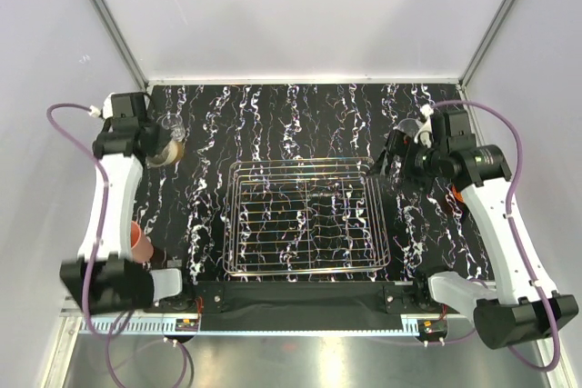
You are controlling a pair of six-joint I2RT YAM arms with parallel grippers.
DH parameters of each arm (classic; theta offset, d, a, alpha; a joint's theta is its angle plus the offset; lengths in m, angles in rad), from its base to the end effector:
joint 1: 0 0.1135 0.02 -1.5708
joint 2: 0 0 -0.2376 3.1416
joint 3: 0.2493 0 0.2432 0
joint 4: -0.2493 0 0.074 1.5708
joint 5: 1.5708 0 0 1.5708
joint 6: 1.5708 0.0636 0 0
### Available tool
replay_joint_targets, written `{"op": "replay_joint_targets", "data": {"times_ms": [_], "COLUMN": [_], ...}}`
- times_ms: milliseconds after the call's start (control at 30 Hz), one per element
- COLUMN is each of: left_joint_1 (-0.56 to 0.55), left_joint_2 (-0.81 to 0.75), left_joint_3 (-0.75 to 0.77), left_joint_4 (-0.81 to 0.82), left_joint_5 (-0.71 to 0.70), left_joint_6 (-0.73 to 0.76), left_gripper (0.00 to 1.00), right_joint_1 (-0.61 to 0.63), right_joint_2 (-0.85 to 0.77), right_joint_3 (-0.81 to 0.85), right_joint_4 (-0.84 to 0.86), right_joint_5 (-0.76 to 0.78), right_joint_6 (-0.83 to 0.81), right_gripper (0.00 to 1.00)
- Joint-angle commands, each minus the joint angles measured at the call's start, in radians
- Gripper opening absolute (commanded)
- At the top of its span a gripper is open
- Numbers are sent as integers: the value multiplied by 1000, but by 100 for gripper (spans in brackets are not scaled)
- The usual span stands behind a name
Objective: Load the cups into the dish rack
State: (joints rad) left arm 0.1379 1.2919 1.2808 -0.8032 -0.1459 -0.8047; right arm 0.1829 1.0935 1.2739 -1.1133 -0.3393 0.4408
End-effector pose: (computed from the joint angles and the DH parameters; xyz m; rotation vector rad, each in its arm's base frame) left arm 0.2809 0.0483 0.2997 -1.1411 2.0872 -0.1450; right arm 0.2043 0.0593 0.3182 0.1852 2.5523 0.6754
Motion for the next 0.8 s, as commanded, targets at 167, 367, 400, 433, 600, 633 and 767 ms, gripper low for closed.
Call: {"op": "replay_joint_targets", "data": {"times_ms": [167,367,400,433,600,633,767], "left_joint_1": [-178,-254,-270,-287,-408,-422,-487], "left_joint_2": [-373,-470,-477,-485,-592,-608,-684], "left_joint_3": [-135,-403,-412,-422,-561,-578,-647], "left_joint_4": [415,1025,1089,1104,1249,1260,1312], "left_joint_5": [473,773,778,776,652,611,531], "left_joint_6": [-73,-304,-315,-329,-412,-438,-510], "left_gripper": [0,0,0,0,0,0,0], "right_joint_1": [-2,48,64,84,219,269,410], "right_joint_2": [-24,-50,-47,-41,9,22,58], "right_joint_3": [35,-42,-42,-38,10,8,19], "right_joint_4": [298,665,720,740,843,865,911], "right_joint_5": [-426,-618,-610,-604,-474,-448,-316], "right_joint_6": [108,356,372,386,430,438,414], "right_gripper": [100,100,100,99,100,100,100]}}
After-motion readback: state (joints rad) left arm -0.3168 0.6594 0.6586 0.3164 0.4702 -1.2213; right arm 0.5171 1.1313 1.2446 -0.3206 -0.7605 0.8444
